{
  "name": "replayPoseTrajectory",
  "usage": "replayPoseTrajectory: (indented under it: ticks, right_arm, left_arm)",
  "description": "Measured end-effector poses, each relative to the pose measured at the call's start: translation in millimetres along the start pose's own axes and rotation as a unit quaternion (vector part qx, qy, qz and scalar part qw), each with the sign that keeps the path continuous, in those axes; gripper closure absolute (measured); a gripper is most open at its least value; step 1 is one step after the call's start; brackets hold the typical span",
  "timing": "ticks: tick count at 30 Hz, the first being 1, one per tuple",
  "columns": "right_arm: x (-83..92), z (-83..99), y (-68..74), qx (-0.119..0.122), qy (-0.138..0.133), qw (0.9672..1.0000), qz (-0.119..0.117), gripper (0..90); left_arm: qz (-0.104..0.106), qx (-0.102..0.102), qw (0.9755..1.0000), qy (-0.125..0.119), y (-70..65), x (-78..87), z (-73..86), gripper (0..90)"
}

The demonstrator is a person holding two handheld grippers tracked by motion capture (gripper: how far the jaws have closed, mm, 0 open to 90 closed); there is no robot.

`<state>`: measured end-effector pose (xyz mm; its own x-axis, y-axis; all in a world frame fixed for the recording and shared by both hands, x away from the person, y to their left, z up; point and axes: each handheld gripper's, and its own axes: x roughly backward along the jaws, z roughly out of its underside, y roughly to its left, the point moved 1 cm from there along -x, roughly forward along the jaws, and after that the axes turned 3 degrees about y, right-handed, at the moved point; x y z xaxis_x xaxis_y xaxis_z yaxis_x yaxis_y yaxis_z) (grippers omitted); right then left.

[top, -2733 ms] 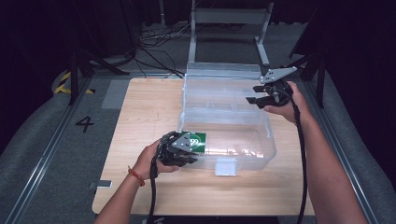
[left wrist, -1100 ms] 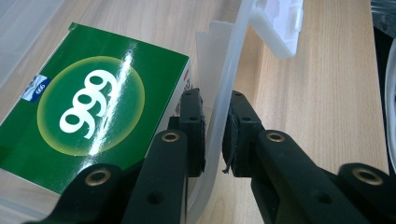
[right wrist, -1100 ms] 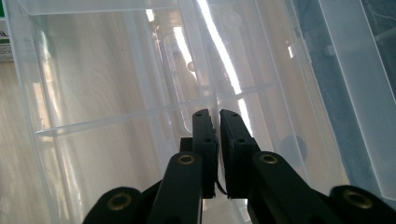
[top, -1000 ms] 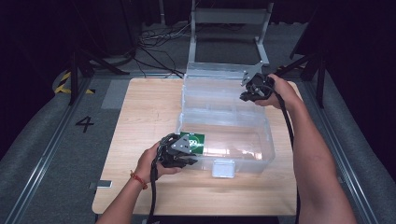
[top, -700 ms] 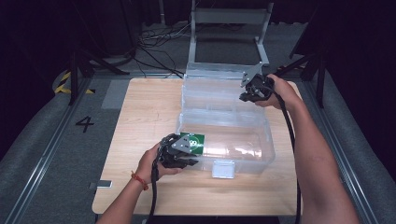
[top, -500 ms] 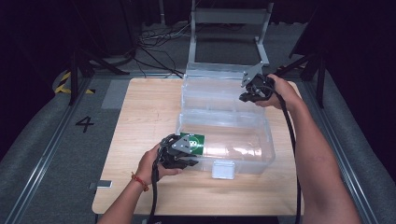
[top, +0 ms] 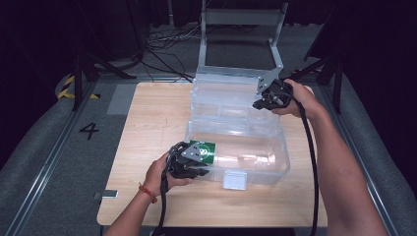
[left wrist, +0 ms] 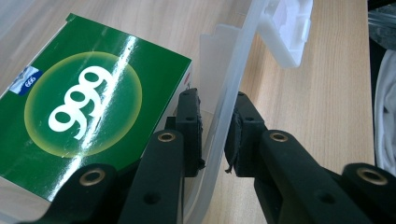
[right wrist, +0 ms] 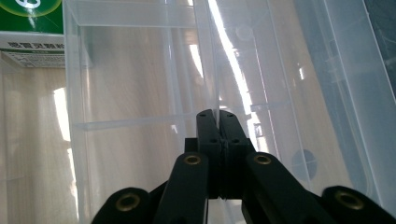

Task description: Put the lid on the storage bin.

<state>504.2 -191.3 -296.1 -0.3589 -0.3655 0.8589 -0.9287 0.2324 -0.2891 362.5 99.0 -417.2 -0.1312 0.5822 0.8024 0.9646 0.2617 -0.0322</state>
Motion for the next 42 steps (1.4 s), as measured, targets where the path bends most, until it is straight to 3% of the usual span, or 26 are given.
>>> replayPoseTrajectory:
  ticks: [17,38,42]
  right_arm:
    - [25.3,1.3,37.0,0.015,-0.028,0.9994,0.013,89.5]
    - [37.3,11.2,71.4,0.009,-0.058,0.9979,0.026,89.2]
    - [38.6,15.3,78.8,0.004,-0.071,0.997,0.031,89.2]
  left_arm:
    - [-0.009,0.002,1.0,-0.001,-2.5,-1.0,-1.2,76.0]
    - [-0.013,0.01,0.9998,-0.006,-5.4,-2.0,-2.1,74.4]
    - [-0.017,0.001,0.9998,-0.007,-5.8,-2.0,-1.8,74.4]
